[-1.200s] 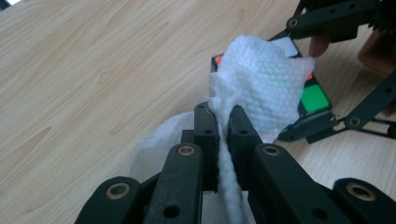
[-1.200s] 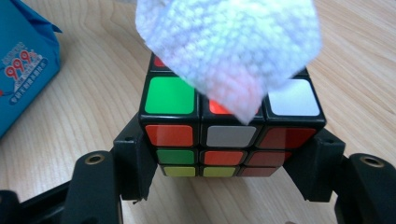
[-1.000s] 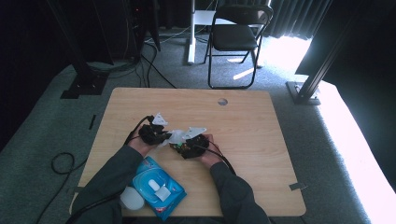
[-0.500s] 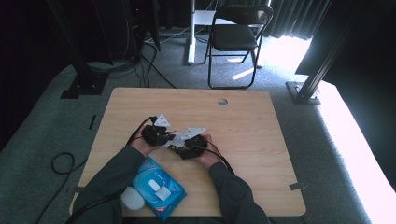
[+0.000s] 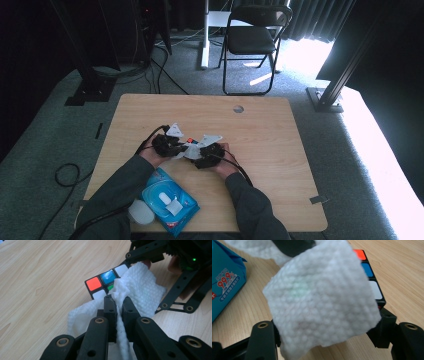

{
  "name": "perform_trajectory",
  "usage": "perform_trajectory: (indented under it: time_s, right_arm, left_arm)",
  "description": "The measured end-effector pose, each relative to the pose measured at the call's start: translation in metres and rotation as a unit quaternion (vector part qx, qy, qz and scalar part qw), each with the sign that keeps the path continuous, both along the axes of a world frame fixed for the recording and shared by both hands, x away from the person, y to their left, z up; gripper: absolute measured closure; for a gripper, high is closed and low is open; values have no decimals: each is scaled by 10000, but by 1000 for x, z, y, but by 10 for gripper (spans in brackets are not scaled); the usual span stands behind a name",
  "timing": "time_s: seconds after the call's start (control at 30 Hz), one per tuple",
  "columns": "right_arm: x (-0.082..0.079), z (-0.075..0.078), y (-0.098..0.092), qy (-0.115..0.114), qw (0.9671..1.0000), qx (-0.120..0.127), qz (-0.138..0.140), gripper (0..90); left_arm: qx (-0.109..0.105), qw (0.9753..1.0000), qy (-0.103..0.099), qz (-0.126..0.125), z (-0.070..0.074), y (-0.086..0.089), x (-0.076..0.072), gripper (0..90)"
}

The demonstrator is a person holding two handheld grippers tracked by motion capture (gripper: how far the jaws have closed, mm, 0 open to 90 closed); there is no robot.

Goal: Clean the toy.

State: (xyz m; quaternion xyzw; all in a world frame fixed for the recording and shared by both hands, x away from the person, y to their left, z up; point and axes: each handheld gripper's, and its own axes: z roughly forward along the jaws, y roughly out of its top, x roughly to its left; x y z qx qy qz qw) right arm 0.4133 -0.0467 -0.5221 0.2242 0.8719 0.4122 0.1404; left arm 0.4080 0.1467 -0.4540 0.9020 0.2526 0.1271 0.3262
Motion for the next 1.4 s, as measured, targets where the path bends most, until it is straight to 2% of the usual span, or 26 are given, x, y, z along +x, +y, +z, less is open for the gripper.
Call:
perform_trajectory:
  time_s: [0.37,0.53,0.87,0.97,1.4]
  right_arm:
    - [-7,2,7,-8,9997,12,261,342]
    - [-11,4,12,-34,9989,33,461,342]
    - [-12,4,11,-24,9985,79,548,342]
    - [-12,3,11,-18,9984,55,557,342]
    - [-10,2,15,12,9991,47,424,342]
  left_arm:
    - [13,9995,-144,281,3,3,8,851]
    - [-4,9985,-221,493,4,6,10,850]
    - [74,9979,-302,574,3,6,9,851]
    - [64,9982,-295,525,3,5,8,852]
    - [-80,9998,-193,9,2,-8,-1,851]
